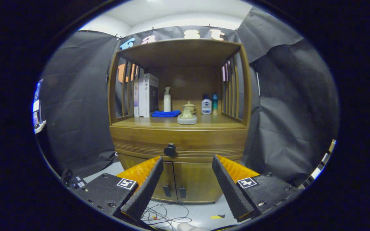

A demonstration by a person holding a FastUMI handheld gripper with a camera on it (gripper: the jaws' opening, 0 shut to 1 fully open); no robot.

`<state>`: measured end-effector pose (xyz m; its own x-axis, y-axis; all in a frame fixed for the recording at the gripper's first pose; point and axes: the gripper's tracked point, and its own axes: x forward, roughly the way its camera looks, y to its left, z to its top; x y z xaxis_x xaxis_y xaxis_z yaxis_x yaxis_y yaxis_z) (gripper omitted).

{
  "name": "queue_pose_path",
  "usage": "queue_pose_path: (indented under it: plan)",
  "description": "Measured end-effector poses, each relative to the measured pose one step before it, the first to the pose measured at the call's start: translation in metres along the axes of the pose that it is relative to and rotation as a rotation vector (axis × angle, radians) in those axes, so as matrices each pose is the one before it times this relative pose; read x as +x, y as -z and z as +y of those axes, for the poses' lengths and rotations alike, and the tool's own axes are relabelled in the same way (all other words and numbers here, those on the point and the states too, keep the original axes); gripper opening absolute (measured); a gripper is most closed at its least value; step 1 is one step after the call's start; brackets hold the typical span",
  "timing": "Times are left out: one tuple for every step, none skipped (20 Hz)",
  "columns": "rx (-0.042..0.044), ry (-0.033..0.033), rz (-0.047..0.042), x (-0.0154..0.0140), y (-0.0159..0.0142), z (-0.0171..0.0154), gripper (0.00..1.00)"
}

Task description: Pull open the drawer, take out the items inside it, and place them on the countertop above the cabinet.

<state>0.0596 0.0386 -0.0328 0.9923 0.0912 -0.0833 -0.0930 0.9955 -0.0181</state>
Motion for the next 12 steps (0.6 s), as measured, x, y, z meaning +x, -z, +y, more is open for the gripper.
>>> queue_pose_path:
  plan:
    - [0.00958, 0.00833, -0.01585, -0.01256, -0.00225, -0.00491, 1.00]
    - [0.00831, 0.00625, -0.01315, -0.01110, -0.00240, -0.00357, 1.00]
    - [0.00344, 0.00328, -0.00763, -0.00983, -0.00128, -0.00356, 0.99]
    - [0.00138, 0.00509, -0.00681, -0.00704, -0.00160, -0.00418, 0.99]
    - [-0.00023, 0.00504, -0.00394, -0.00674, -0.00162, -0.00390, 0.99]
    - [0.00037, 0.01051, -0.00982, -0.00507, -0.00212, -0.00457, 1.00]
    - [-0.00022, 0.01254, -0.00700, -0.00481, -0.00189, -0.00455, 0.99]
    - [-0.00097, 0.01215, -0.01279, -0.00198, -0.00245, -0.00406, 0.99]
    - [-0.00238, 0.00787, -0.00296, -0.00222, -0.00004, -0.00249, 0.99]
    - [-0.00220, 0.00430, 0.00283, -0.00026, 0.00161, -0.00217, 0.99]
    - [0.00432, -0.00067, 0.00359, -0.00098, 0.00121, -0.00091, 0.99]
    - [0.00752, 0.00045, 0.00754, -0.00051, 0.00176, -0.00081, 0.99]
